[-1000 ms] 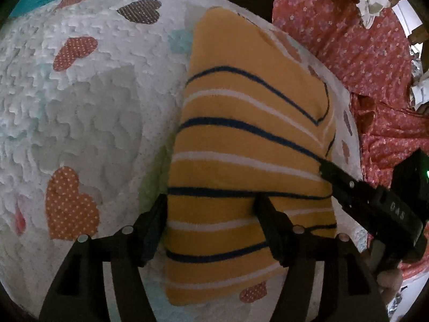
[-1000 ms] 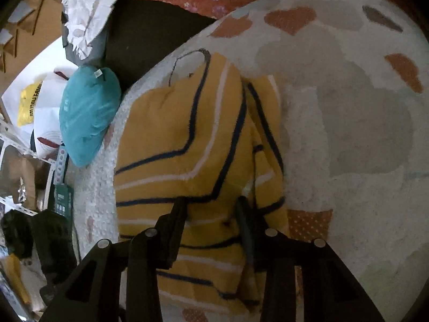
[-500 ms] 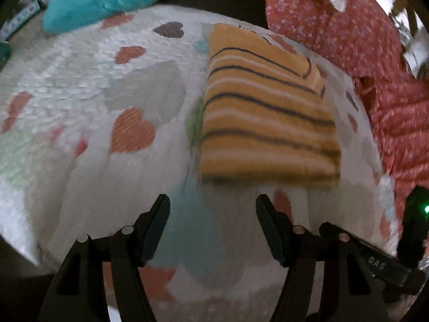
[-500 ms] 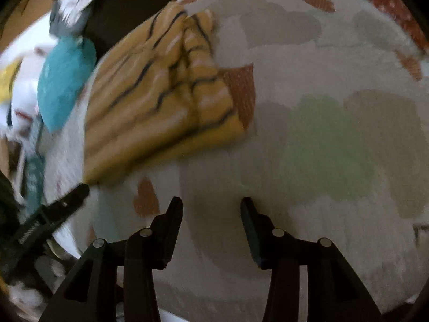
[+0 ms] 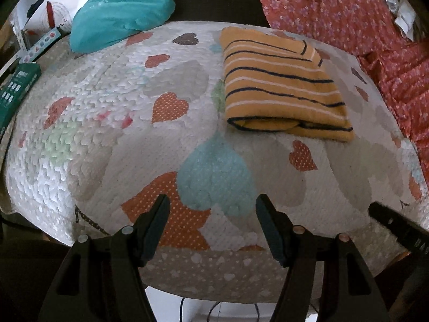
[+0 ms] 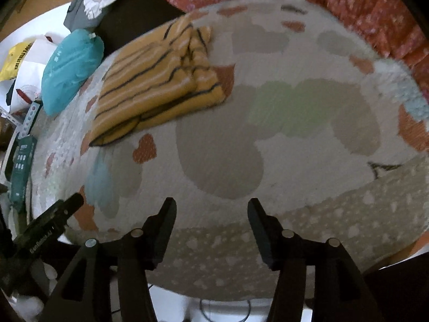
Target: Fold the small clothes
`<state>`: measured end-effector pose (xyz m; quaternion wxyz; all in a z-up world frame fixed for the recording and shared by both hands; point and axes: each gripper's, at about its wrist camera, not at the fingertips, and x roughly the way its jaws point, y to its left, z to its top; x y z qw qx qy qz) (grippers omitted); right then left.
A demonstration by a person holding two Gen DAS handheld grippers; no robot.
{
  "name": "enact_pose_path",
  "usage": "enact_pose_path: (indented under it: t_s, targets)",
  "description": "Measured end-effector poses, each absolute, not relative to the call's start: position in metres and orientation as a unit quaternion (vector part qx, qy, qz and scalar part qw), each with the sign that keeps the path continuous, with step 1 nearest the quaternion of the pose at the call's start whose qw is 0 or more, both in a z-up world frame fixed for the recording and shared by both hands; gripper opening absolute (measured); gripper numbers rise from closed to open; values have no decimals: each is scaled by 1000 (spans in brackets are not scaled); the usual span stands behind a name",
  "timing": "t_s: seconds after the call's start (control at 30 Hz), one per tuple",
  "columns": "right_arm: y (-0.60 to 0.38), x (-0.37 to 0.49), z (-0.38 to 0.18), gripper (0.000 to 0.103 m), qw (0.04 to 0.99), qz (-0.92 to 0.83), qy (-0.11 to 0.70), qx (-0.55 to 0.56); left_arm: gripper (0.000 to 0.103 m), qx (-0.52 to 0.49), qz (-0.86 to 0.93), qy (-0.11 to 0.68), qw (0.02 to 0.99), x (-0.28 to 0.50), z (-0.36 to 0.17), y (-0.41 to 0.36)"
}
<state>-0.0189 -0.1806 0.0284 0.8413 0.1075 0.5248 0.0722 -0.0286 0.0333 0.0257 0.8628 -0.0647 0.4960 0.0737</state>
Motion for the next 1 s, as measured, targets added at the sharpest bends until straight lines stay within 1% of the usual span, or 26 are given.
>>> enact_pose_path:
  t_s: [0.27,0.6,1.0]
  targets:
    - [-194,-12,19,62,833,66,533,132,66,-63,59,511,855,-20,15,23]
    - [-181,-7,12,62,838,61,534,98,65,-78,50,519,850,-13,9,24]
    - [-177,0,3,63,834,59,540,94,65,-64,44,518,852,-5,8,16]
